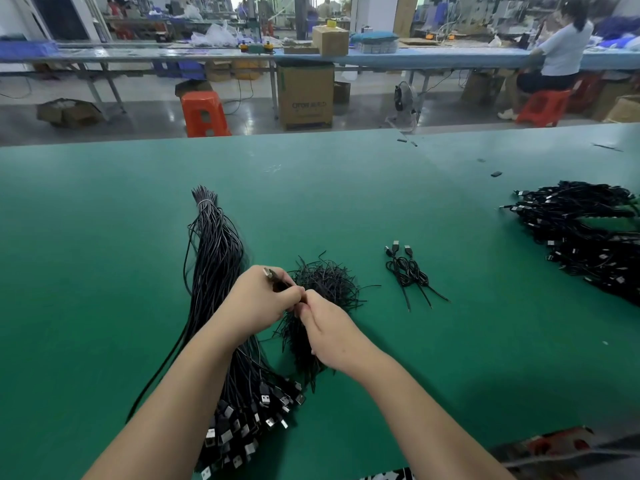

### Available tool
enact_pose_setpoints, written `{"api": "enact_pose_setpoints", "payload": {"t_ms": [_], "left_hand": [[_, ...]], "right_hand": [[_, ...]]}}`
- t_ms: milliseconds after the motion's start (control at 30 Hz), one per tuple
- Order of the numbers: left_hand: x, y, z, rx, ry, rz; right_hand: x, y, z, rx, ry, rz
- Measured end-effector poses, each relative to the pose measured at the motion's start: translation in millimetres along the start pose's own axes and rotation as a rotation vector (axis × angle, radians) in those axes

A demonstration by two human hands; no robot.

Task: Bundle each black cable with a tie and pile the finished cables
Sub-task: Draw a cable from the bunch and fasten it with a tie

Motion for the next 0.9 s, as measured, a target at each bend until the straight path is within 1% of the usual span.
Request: {"api": "enact_pose_setpoints", "payload": {"t_ms": [167, 200, 233, 300, 333, 367, 400, 467, 500, 533, 567, 633, 700, 900], "left_hand": [[10, 0, -3, -0.040, 0.113, 0.080], [10, 1, -3, -0.018, 0.150, 0.080], [10, 2, -3, 0.040, 0.202, 0.068], [9, 5, -2, 0.223, 0.320, 0.040], [12, 5, -1, 0.291, 0.334, 0.036], [17, 2, 0, 0.305, 0.263, 0.026], [25, -3, 1, 0.263, 0.098, -0.008], [42, -13, 3, 0.156, -0.380, -0.096], [50, -16, 3, 0.136, -0.581, -0.108], [59, -17, 0, 0.135, -0.719, -0.103], [66, -17, -3, 0.146, -0.805, -0.090], [79, -17, -11, 0.167, -0.878, -0.089], [90, -16, -18, 0.173, -0.903, -0.091], [106, -12, -29, 0.103, -0.911, -0.111]], "right_hand": [[4, 3, -5, -0.019, 0.101, 0.083], [4, 3, -5, -0.039, 0.110, 0.091], [4, 2, -4, -0.068, 0.112, 0.086], [2, -1, 1, -0.140, 0.076, 0.042], [0, -2, 4, -0.173, 0.054, 0.020], [-2, -3, 6, -0.204, 0.043, 0.008], [-4, -4, 8, -0.232, 0.039, -0.003], [-10, -5, 12, -0.275, 0.003, -0.044], [-13, -6, 14, -0.285, -0.026, -0.074], [-15, -7, 15, -0.287, -0.046, -0.102], [-17, -8, 16, -0.287, -0.054, -0.125], [-20, -9, 17, -0.287, -0.055, -0.150], [-21, -8, 17, -0.287, -0.061, -0.161], [-24, -7, 17, -0.274, -0.060, -0.162]]}}
Point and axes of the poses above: each hand's wrist, its own y-axis away from the middle knuckle, its own z-axis out of the back of the hand, x = y × z, the point moved 3 cm from there along -y, towards the middle knuckle, and after that the axes turned 14 degrees about -x, right-handed, at the moved point
